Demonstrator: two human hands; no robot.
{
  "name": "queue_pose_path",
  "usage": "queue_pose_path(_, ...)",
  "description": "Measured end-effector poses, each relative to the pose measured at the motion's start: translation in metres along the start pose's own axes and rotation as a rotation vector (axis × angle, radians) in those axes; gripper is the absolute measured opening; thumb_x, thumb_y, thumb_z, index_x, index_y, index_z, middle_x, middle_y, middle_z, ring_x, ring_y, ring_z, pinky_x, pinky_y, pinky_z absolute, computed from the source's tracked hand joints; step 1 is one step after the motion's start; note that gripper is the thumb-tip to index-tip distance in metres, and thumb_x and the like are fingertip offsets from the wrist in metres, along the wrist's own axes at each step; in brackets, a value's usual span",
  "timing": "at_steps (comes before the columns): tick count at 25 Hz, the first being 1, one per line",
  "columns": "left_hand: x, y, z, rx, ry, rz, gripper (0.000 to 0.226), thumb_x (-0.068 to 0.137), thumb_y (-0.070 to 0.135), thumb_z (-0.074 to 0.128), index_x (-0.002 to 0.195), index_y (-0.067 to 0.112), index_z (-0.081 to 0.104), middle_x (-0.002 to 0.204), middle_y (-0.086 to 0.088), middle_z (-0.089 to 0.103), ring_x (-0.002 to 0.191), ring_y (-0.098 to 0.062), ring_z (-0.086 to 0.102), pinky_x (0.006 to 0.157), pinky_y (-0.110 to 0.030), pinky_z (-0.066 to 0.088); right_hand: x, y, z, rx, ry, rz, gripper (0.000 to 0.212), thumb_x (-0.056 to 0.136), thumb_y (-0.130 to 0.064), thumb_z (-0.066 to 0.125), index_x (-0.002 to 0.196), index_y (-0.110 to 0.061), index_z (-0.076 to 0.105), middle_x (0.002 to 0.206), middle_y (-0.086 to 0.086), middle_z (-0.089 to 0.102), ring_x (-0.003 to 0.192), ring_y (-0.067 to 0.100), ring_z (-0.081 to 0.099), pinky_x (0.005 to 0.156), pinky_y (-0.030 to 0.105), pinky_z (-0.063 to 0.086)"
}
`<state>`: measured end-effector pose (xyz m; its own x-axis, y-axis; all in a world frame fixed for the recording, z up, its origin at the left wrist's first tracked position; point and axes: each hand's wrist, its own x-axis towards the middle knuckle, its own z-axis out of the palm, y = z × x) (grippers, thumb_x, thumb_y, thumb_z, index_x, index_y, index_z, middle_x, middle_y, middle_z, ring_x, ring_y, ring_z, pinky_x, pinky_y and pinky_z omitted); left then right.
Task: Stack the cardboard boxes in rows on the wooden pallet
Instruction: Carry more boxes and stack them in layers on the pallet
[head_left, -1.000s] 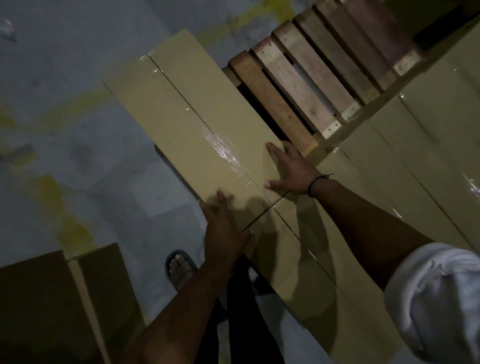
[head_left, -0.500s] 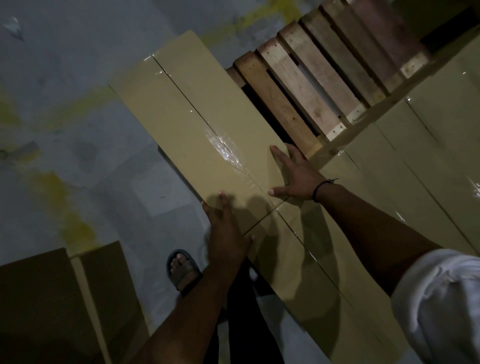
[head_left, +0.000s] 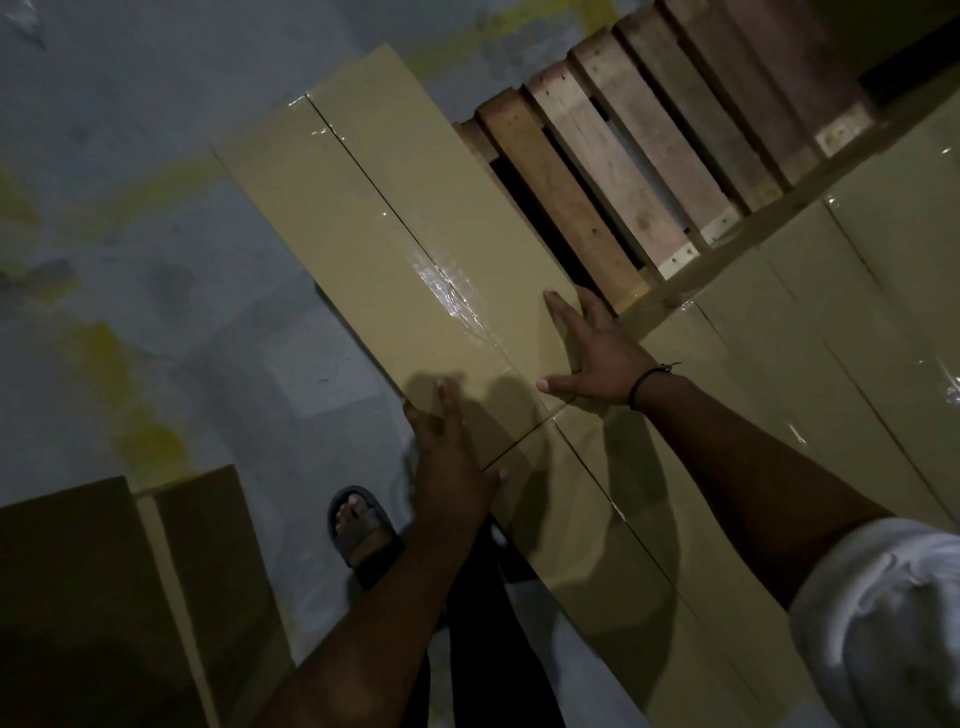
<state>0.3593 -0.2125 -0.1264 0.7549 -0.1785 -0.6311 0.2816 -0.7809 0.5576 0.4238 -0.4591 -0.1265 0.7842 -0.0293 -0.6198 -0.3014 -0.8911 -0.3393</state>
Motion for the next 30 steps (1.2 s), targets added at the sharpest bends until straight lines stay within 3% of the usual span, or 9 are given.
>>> queue_pose_path(5, -0.001, -0.002, 0.000, -0.014, 0.020, 0.011, 0.137, 0.074, 0.036, 0.089, 0.148, 0.046, -0.026, 0.160, -0.006, -0.037, 0.154, -0.033, 0.007, 0.114, -0.051, 0.037, -0.003, -0.002, 0.001, -0.025, -0.024, 0.010, 0.120, 0.074, -0.059, 0.079, 0.155, -0.048, -0.010, 0.166, 0.001, -0.017, 0.152, 0.038, 0.007, 0.117, 0.053, 0.032)
queue_pose_path(7, -0.002, -0.004, -0.001, -0.041, 0.021, 0.010, 0.136, 0.074, 0.034, 0.089, 0.151, 0.045, -0.022, 0.160, -0.005, -0.036, 0.154, -0.032, 0.011, 0.114, -0.048, 0.039, -0.007, -0.003, 0.005, -0.046, 0.003, 0.032, 0.116, 0.077, -0.062, 0.074, 0.155, -0.047, -0.010, 0.166, 0.002, -0.017, 0.153, 0.036, 0.005, 0.117, 0.055, 0.030)
queue_pose_path(12, -0.006, 0.000, 0.002, -0.072, 0.014, -0.025, 0.131, 0.078, 0.029, 0.087, 0.155, 0.043, -0.018, 0.165, -0.007, -0.026, 0.151, -0.031, 0.023, 0.103, -0.042, 0.046, -0.037, -0.012, 0.049, -0.210, 0.273, 0.034, 0.081, 0.094, -0.059, 0.045, 0.160, -0.026, 0.011, 0.167, 0.011, -0.006, 0.153, 0.037, -0.002, 0.121, 0.060, 0.011)
queue_pose_path(17, -0.009, 0.005, 0.008, -0.090, 0.010, -0.055, 0.124, 0.084, 0.025, 0.082, 0.156, 0.040, -0.018, 0.167, -0.013, -0.014, 0.148, -0.032, 0.030, 0.097, -0.035, 0.046, -0.042, -0.016, 0.069, -0.228, 0.301, 0.090, 0.069, 0.101, -0.053, 0.031, 0.159, -0.022, 0.014, 0.167, 0.015, -0.002, 0.153, 0.039, -0.007, 0.121, 0.061, 0.008)
queue_pose_path(24, -0.011, 0.004, 0.009, -0.100, 0.008, -0.079, 0.122, 0.085, 0.025, 0.080, 0.155, 0.045, -0.018, 0.167, -0.010, -0.014, 0.146, -0.033, 0.035, 0.101, -0.047, 0.050, -0.040, -0.017, 0.071, -0.177, 0.357, 0.113, 0.071, 0.097, -0.053, 0.041, 0.157, -0.021, 0.021, 0.166, 0.018, 0.003, 0.152, 0.041, 0.002, 0.121, 0.061, 0.012)
queue_pose_path(26, -0.011, 0.003, 0.008, -0.116, -0.001, -0.064, 0.120, 0.086, 0.025, 0.079, 0.156, 0.043, -0.017, 0.167, -0.010, -0.013, 0.145, -0.032, 0.035, 0.100, -0.039, 0.048, -0.038, -0.019, 0.066, -0.118, 0.360, 0.193, 0.079, 0.093, -0.061, 0.044, 0.157, -0.022, 0.017, 0.165, 0.020, 0.002, 0.151, 0.041, 0.006, 0.121, 0.057, 0.012)
queue_pose_path(28, -0.011, 0.003, 0.007, -0.117, -0.018, -0.060, 0.118, 0.088, 0.024, 0.078, 0.157, 0.040, -0.017, 0.167, -0.010, -0.014, 0.141, -0.031, 0.042, 0.089, -0.027, 0.043, -0.036, -0.020, 0.058, -0.118, 0.358, 0.225, 0.084, 0.090, -0.067, 0.046, 0.156, -0.022, 0.018, 0.162, 0.022, 0.011, 0.146, 0.041, 0.016, 0.118, 0.056, 0.016)
queue_pose_path(30, -0.011, 0.003, 0.007, -0.124, -0.027, -0.068, 0.118, 0.088, 0.022, 0.078, 0.157, 0.038, -0.015, 0.167, -0.009, -0.014, 0.138, -0.032, 0.045, 0.084, -0.025, 0.041, -0.035, -0.020, 0.052, -0.140, 0.352, 0.206, 0.085, 0.089, -0.069, 0.047, 0.155, -0.023, 0.020, 0.159, 0.023, 0.019, 0.142, 0.041, 0.022, 0.116, 0.057, 0.019)
